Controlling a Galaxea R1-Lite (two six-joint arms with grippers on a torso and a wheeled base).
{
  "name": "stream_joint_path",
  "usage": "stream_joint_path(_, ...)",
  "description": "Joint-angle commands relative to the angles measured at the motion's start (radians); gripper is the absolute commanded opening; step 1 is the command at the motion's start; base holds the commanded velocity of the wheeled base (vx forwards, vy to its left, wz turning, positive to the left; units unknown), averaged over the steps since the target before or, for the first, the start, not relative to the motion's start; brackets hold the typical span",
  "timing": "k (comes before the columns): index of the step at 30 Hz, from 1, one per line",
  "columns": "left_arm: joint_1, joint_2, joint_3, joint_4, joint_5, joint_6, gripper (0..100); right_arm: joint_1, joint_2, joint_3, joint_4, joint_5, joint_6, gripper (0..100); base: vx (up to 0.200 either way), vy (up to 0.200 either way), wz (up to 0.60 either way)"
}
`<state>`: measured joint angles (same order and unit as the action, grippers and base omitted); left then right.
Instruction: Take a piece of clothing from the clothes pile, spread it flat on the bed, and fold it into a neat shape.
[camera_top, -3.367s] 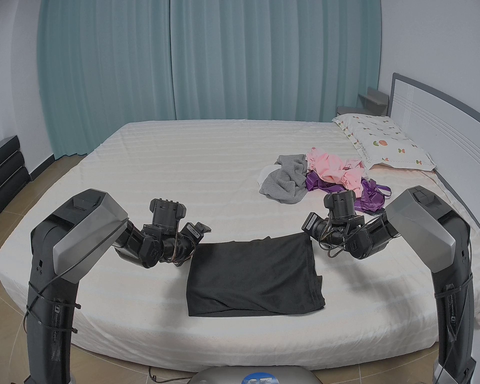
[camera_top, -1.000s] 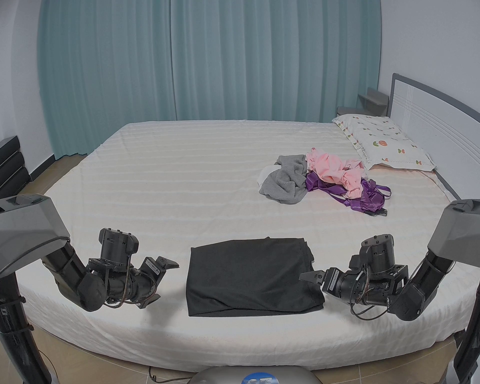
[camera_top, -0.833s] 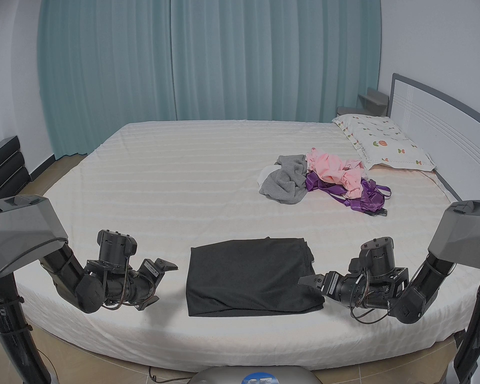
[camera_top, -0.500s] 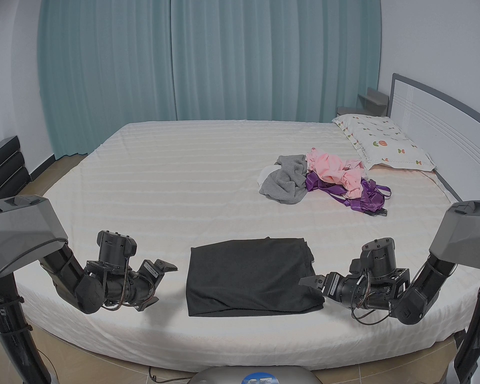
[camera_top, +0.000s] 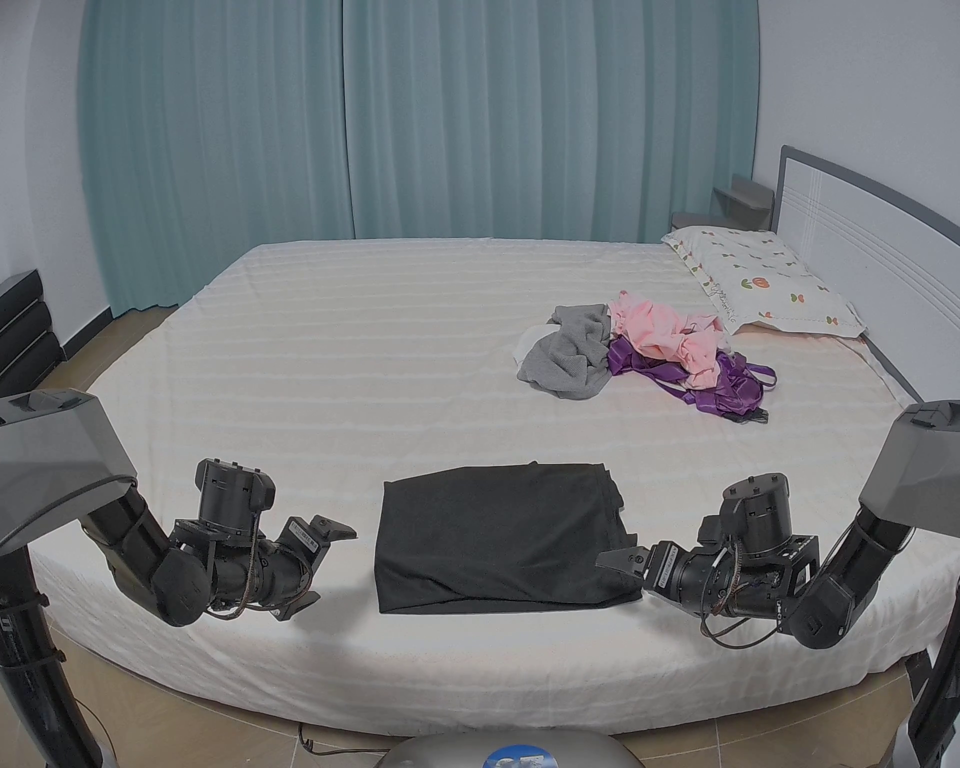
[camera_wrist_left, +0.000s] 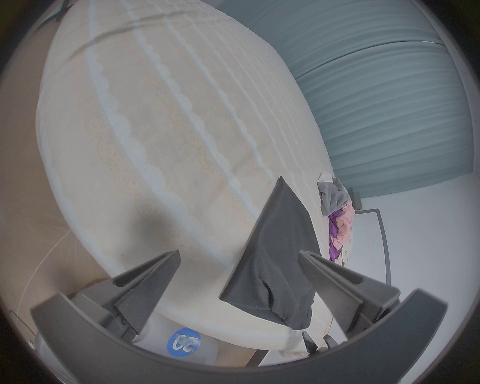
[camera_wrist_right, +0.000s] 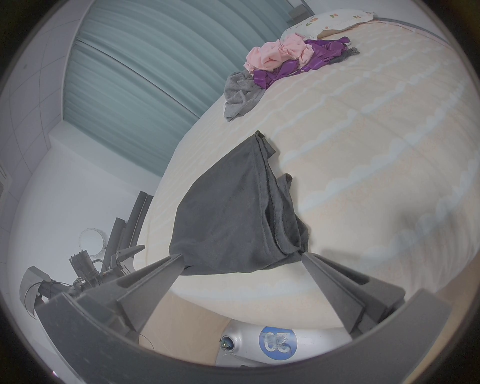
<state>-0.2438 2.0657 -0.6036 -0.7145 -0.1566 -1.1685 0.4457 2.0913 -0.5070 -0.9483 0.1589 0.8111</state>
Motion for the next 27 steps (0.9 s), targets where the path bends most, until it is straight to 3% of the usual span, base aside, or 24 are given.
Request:
stream_joint_path(1,0.0,0.001,-0.008,-0.002,0.0,-0.01,100,0.002,0.01,-0.007,-0.003,0.001,-0.001,100,0.0,0.0,0.0)
stream_joint_path(7,0.0,0.002,-0.018,0.0,0.0,-0.014,100,0.004,0.039,-0.028,-0.079,0.001,-0.006,100,0.0,-0.2,0.0)
stream_joint_path(27,0.001,-0.006,-0.028,0.0,0.002,-0.014,100,0.021,0.148,-0.084,-0.121,-0.001,-0.059,100,0.0,0.0,0.0)
